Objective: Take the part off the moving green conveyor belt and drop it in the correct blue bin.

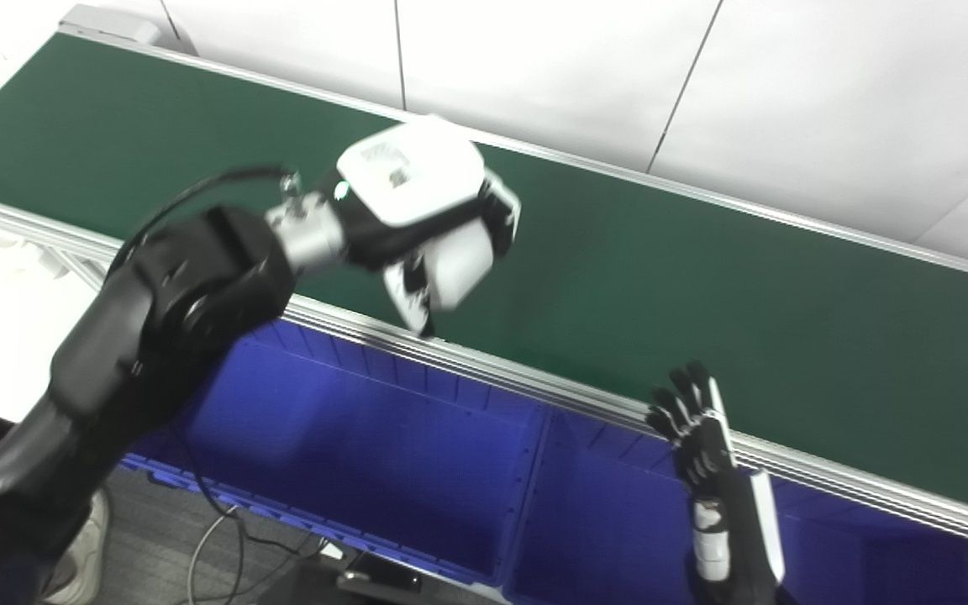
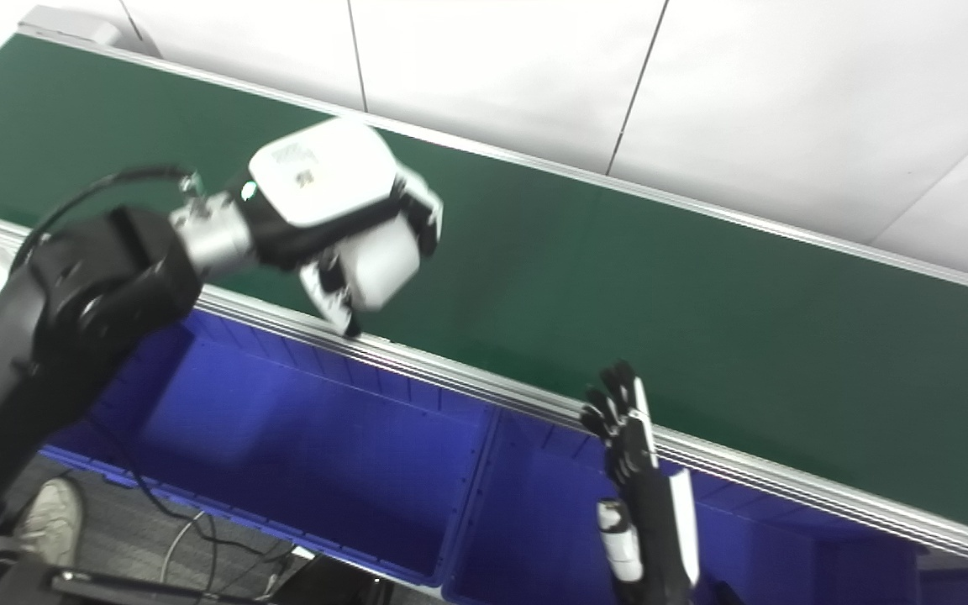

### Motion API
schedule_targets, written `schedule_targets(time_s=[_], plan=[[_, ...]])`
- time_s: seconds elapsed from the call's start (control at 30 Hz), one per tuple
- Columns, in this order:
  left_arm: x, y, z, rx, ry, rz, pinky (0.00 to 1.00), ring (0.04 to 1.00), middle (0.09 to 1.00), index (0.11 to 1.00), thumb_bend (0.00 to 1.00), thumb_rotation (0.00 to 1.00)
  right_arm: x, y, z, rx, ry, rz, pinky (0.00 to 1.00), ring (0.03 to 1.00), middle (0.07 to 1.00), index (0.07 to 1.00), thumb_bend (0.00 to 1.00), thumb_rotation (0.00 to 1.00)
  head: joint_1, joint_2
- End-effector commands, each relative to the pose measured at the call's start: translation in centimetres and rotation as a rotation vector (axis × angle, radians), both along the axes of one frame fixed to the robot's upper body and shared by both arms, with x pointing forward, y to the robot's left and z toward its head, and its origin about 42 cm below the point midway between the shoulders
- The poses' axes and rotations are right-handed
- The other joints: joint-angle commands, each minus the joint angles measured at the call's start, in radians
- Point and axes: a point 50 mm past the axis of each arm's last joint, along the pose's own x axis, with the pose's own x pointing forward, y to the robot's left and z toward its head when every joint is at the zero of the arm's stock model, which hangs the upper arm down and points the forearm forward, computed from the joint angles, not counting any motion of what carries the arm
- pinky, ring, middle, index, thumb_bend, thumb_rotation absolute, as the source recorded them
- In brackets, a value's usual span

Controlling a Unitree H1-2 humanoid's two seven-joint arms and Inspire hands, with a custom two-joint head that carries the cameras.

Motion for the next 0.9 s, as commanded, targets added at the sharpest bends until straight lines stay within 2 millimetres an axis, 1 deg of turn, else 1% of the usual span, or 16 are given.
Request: schedule_targets(time_s=[0.0,0.03,0.13,0.2,0.33,0.4,0.5,0.53,0.63,0.73,0.87], plan=[[-0.9,2.0,0.9,0.004,-0.037,0.018,0.41,0.435,0.521,0.470,0.50,0.00,-0.1,0.1,0.7,0.023,-0.026,0.010,0.86,0.920,0.959,0.997,0.86,1.00,0.005,-0.001],[-1.5,2.6,0.6,0.002,-0.026,0.031,0.37,0.425,0.510,0.484,0.50,0.00,-0.1,0.2,0.7,0.024,-0.026,0.012,0.86,0.920,0.959,0.998,0.85,1.00,0.005,-0.003],[-3.0,4.2,-0.4,-0.012,-0.009,0.063,0.34,0.394,0.495,0.509,0.50,0.00,-0.3,0.4,0.7,0.037,-0.016,0.028,0.87,0.920,0.959,0.998,0.85,0.99,0.002,-0.003],[-3.8,4.9,-1.1,-0.022,-0.011,0.074,0.34,0.394,0.491,0.511,0.50,0.00,-0.4,0.6,0.8,0.049,-0.007,0.040,0.88,0.926,0.962,0.998,0.85,0.98,0.001,-0.001],[-5.1,6.8,-4.2,-0.020,0.047,0.123,0.37,0.413,0.475,0.510,0.50,0.00,-0.7,1.0,1.0,0.060,0.005,0.061,0.88,0.933,0.962,1.000,0.85,0.98,0.009,0.002],[-5.3,7.6,-6.0,-0.021,0.077,0.136,0.39,0.423,0.485,0.501,0.50,0.00,-0.8,1.2,1.1,0.063,0.007,0.067,0.88,0.931,0.959,0.999,0.86,0.98,0.013,-0.004],[-5.5,8.4,-8.2,-0.008,0.113,0.164,0.42,0.435,0.501,0.484,0.50,0.00,-0.8,1.5,1.1,0.065,0.007,0.071,0.88,0.928,0.958,0.998,0.88,0.98,0.000,-0.010],[-5.4,8.9,-9.5,-0.003,0.131,0.175,0.42,0.438,0.504,0.480,0.50,0.00,-0.8,1.6,1.1,0.064,0.007,0.073,0.88,0.928,0.958,0.998,0.88,0.98,-0.006,-0.012],[-5.4,9.9,-11.9,0.004,0.153,0.190,0.44,0.456,0.500,0.473,0.50,0.00,-0.8,1.9,1.1,0.062,0.008,0.075,0.88,0.927,0.962,1.000,0.89,0.98,-0.019,-0.015],[-5.3,10.6,-13.3,0.012,0.159,0.224,0.43,0.461,0.498,0.471,0.51,0.00,-0.9,1.9,1.1,0.066,0.012,0.070,0.89,0.928,0.963,1.000,0.89,0.97,-0.027,-0.015],[-5.0,10.8,-14.6,0.020,0.173,0.253,0.42,0.456,0.500,0.472,0.50,0.00,-1.0,1.9,1.1,0.069,0.017,0.067,0.89,0.933,0.966,1.000,0.89,0.97,-0.028,-0.015]])
